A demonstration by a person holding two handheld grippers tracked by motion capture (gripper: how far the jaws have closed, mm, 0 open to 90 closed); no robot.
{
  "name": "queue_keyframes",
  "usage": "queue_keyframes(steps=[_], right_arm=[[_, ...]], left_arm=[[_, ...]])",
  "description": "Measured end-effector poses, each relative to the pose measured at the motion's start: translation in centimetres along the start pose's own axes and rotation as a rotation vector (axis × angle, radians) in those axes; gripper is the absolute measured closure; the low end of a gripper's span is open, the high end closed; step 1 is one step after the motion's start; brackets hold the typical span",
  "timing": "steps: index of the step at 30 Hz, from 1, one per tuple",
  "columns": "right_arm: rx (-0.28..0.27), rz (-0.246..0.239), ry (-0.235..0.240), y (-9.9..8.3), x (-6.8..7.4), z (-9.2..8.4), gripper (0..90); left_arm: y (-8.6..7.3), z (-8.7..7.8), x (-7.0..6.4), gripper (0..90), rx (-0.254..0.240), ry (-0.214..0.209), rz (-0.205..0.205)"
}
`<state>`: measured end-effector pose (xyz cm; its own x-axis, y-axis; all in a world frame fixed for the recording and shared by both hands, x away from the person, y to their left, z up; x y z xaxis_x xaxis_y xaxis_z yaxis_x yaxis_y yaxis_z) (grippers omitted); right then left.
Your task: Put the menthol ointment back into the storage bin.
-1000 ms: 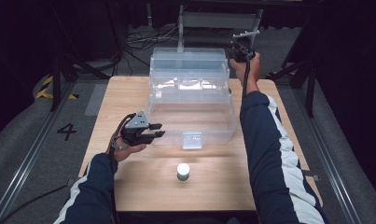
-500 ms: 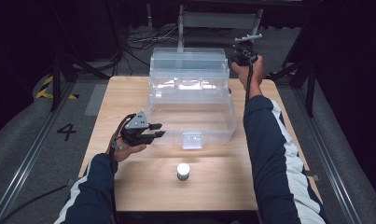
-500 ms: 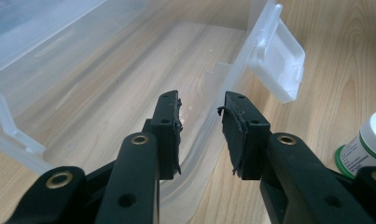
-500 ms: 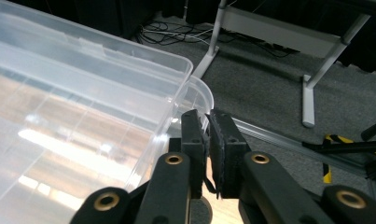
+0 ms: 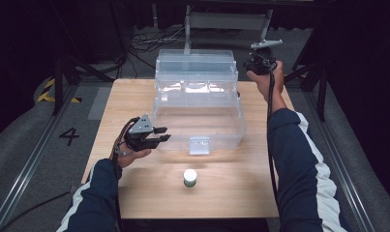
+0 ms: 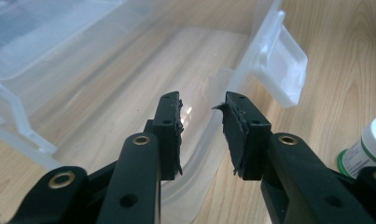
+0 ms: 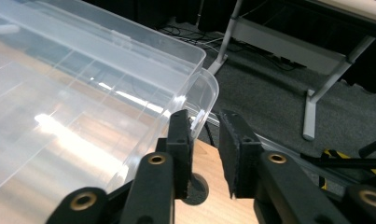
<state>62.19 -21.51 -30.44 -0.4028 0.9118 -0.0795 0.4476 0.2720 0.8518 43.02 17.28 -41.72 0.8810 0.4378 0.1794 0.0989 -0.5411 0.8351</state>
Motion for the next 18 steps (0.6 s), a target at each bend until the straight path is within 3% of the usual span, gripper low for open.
queue_keyframes(steps=[8,18], right_arm=[[0.013,-0.068,0.04,-1.6,0.6,-2.6,69.8],[0.015,-0.099,0.06,-4.0,0.4,-5.2,65.9]], left_arm=[[-0.1,-0.9,0.1,66.3,0.013,0.03,0.009],[-0.4,-2.4,-0.7,65.3,0.051,0.065,0.043]])
Point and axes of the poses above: each handheld gripper's, and its own axes: z roughly forward along the jaws, y roughly out of its top, x roughly to its left, the point moved 2 cm from there along z, roughly forward along the jaws, and after that the axes turned 6 degrees about z, right-handed, at the moved point
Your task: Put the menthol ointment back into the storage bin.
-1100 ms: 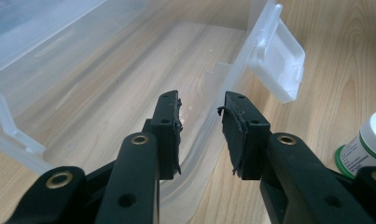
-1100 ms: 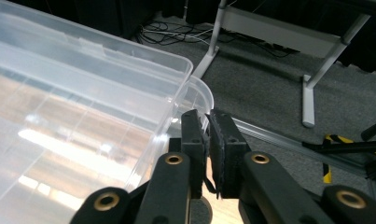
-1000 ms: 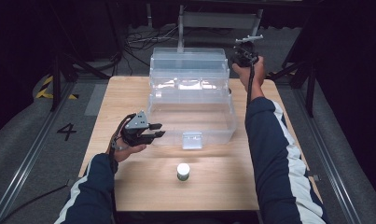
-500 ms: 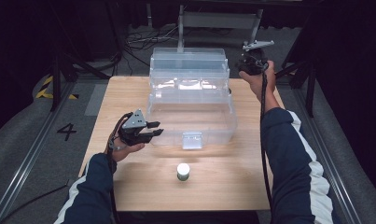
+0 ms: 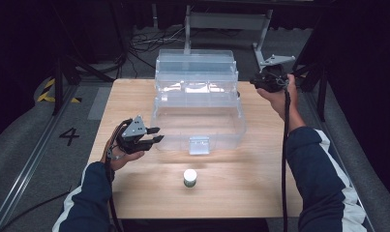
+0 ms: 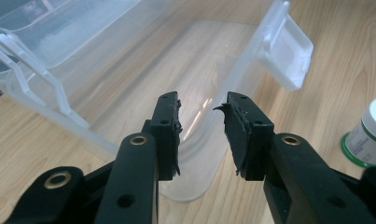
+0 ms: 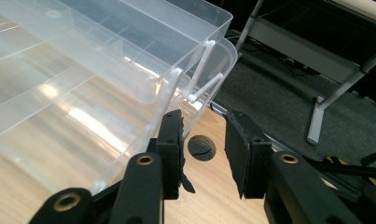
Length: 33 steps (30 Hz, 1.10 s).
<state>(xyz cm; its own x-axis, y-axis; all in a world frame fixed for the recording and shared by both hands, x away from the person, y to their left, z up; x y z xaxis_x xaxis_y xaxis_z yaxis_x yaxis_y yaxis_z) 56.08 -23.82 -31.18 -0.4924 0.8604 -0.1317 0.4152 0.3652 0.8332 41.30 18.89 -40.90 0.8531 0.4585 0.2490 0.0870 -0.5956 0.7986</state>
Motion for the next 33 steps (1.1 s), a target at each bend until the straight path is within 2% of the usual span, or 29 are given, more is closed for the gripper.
queue_keyframes(steps=[3,6,14,18,24,31,33], right_arm=[[0.002,-0.012,0.004,-0.7,0.1,-0.5,65.4],[-0.004,-0.015,0.011,-1.3,0.1,-1.0,63.6],[-0.006,-0.027,0.028,-2.7,0.2,-2.3,59.9],[-0.017,-0.021,0.041,-3.6,0.1,-3.1,57.4],[-0.028,-0.019,0.056,-5.0,0.1,-4.1,53.1],[-0.025,-0.042,0.078,-7.0,0.4,-5.3,47.0],[-0.023,-0.051,0.082,-7.8,0.7,-5.7,43.9]], left_arm=[[-0.2,-0.5,-0.2,64.6,0.004,0.011,0.004],[-0.3,-1.4,-0.5,64.3,0.018,0.029,0.025],[-1.3,-2.8,-0.7,63.5,0.038,0.049,0.012],[-2.2,-3.3,-0.9,62.6,0.081,0.056,0.019],[-3.5,-3.6,-1.1,59.9,0.126,0.059,0.006],[-5.2,-3.1,-1.9,53.9,0.234,0.041,0.025],[-5.7,-3.0,-2.1,51.5,0.25,0.034,0.015]])
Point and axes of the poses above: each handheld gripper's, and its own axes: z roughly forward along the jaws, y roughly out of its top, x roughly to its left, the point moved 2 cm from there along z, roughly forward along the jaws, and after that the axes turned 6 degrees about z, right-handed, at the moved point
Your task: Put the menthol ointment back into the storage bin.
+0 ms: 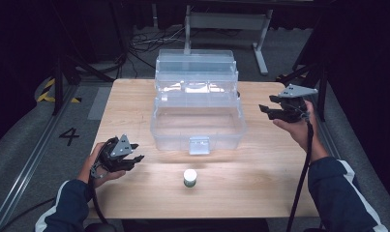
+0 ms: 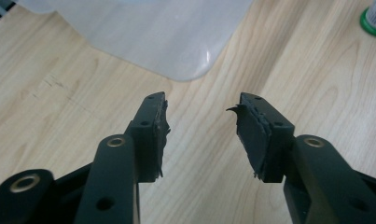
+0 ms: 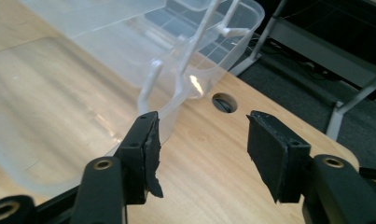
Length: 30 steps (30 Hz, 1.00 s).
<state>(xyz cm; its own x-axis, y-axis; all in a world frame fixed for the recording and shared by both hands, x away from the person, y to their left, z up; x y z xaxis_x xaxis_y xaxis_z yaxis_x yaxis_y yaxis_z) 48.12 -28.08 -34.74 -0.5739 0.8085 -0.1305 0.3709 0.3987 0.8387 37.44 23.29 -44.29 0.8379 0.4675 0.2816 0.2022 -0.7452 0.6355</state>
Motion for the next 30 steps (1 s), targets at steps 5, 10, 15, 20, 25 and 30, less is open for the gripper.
queue_keyframes(steps=[5,10,15,20,25,30], right_arm=[[0.005,-0.017,0.027,-1.7,0.9,-0.7,39.7],[0.011,-0.028,0.052,-3.1,1.7,-1.0,37.5],[0.029,-0.033,0.082,-4.5,2.4,-1.2,35.1],[0.047,-0.04,0.127,-5.4,3.6,-1.4,30.6],[0.064,-0.059,0.183,-6.0,5.2,-1.4,27.4],[0.083,-0.085,0.248,-6.3,7.3,-1.1,28.4]], left_arm=[[-0.7,0.2,-0.2,44.4,0.012,-0.017,-0.029],[-1.7,0.8,-0.5,38.4,0.047,-0.028,-0.058],[-2.5,1.2,-0.7,30.4,0.049,-0.033,-0.097],[-3.5,2.0,-1.2,26.3,0.072,-0.043,-0.132],[-4.2,2.2,-1.4,23.7,0.041,-0.052,-0.177],[-5.0,2.4,-1.3,20.1,-0.01,-0.057,-0.241]])
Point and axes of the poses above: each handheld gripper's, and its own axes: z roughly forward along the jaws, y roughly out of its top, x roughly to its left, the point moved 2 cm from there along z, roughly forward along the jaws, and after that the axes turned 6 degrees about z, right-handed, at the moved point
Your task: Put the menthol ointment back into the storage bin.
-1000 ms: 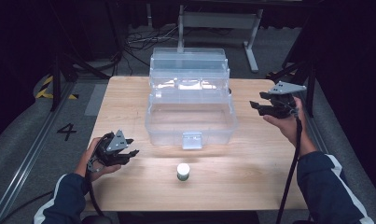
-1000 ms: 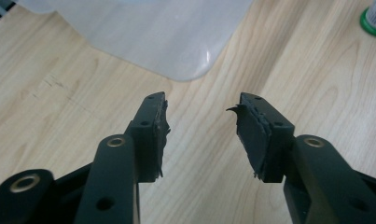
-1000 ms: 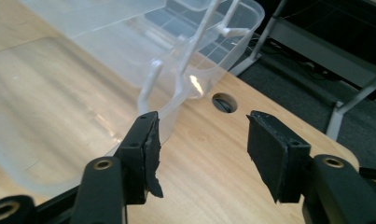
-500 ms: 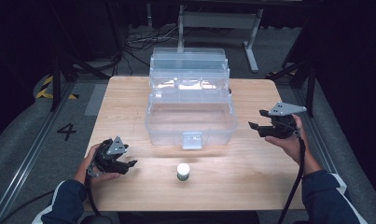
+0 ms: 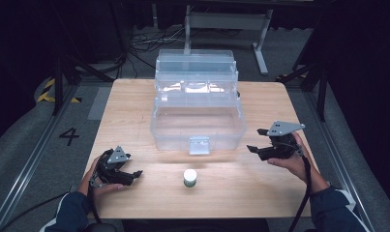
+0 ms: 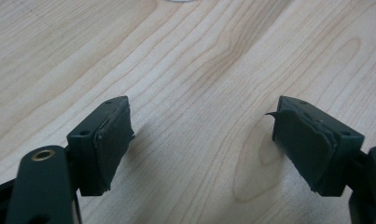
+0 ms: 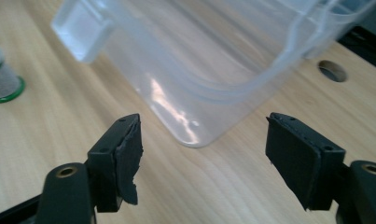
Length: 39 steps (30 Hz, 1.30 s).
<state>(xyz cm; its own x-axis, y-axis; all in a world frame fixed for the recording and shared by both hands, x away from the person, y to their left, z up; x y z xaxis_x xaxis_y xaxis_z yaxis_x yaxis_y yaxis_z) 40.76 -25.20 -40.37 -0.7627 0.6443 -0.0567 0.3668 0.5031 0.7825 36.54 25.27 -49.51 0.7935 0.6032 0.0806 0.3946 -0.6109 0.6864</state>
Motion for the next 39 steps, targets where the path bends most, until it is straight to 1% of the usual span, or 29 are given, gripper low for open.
queue_keyframes(steps=[1,2,3,4,5,7,11,12,13,15,16,19,21,24,29,32,39], right_arm=[[0.003,-0.009,0.017,0.0,0.4,0.2,28.7],[0.007,-0.02,0.021,0.1,0.7,0.3,28.9],[0.01,-0.028,0.03,0.1,1.1,0.5,29.2],[0.013,-0.029,0.051,0.1,1.5,0.6,30.0],[0.017,-0.033,0.067,0.2,1.9,0.7,30.2],[0.029,-0.056,0.088,0.2,2.7,1.1,30.2],[0.037,-0.078,0.145,0.5,4.2,1.8,30.3],[0.037,-0.078,0.145,0.5,4.2,1.8,30.3],[0.045,-0.094,0.169,0.6,5.1,2.2,30.3],[0.048,-0.096,0.177,0.6,5.3,2.3,30.3],[0.057,-0.112,0.193,0.7,5.9,2.8,30.3],[0.062,-0.12,0.208,0.7,6.4,3.1,30.3],[0.077,-0.131,0.229,0.8,7.1,3.7,30.3],[0.089,-0.155,0.257,1.0,8.0,4.4,30.4],[0.103,-0.185,0.289,1.3,9.2,5.4,30.4],[0.121,-0.21,0.317,1.5,10.0,6.0,30.4],[0.152,-0.244,0.358,1.8,11.7,7.2,30.3]], left_arm=[[-0.1,0.1,0.0,19.6,-0.007,-0.007,-0.016],[-0.1,0.0,0.0,19.0,-0.004,-0.002,-0.022],[-0.1,0.0,0.0,18.6,-0.004,0.001,-0.018],[-0.1,0.0,0.0,18.3,-0.003,0.004,-0.017],[-0.1,0.0,0.0,17.9,-0.004,0.001,-0.025],[-0.1,0.1,0.0,17.7,-0.004,0.0,-0.026],[-0.1,0.1,0.0,17.0,-0.001,0.006,-0.032],[-0.1,0.1,0.0,16.9,-0.001,0.006,-0.032],[-0.1,0.1,0.0,16.9,-0.001,0.006,-0.031],[-0.1,0.1,0.0,16.9,-0.001,0.005,-0.031],[-0.1,0.1,0.0,16.9,0.0,0.005,-0.031],[-0.1,0.1,0.0,16.9,0.0,0.005,-0.031],[-0.1,0.1,0.0,16.8,0.0,0.006,-0.031],[-0.1,0.1,0.0,16.9,0.0,0.006,-0.031],[-0.1,0.1,0.0,16.8,0.0,0.005,-0.031],[-0.1,0.1,0.0,16.8,0.0,0.005,-0.031],[-0.1,0.1,0.0,16.9,0.0,0.005,-0.031]])
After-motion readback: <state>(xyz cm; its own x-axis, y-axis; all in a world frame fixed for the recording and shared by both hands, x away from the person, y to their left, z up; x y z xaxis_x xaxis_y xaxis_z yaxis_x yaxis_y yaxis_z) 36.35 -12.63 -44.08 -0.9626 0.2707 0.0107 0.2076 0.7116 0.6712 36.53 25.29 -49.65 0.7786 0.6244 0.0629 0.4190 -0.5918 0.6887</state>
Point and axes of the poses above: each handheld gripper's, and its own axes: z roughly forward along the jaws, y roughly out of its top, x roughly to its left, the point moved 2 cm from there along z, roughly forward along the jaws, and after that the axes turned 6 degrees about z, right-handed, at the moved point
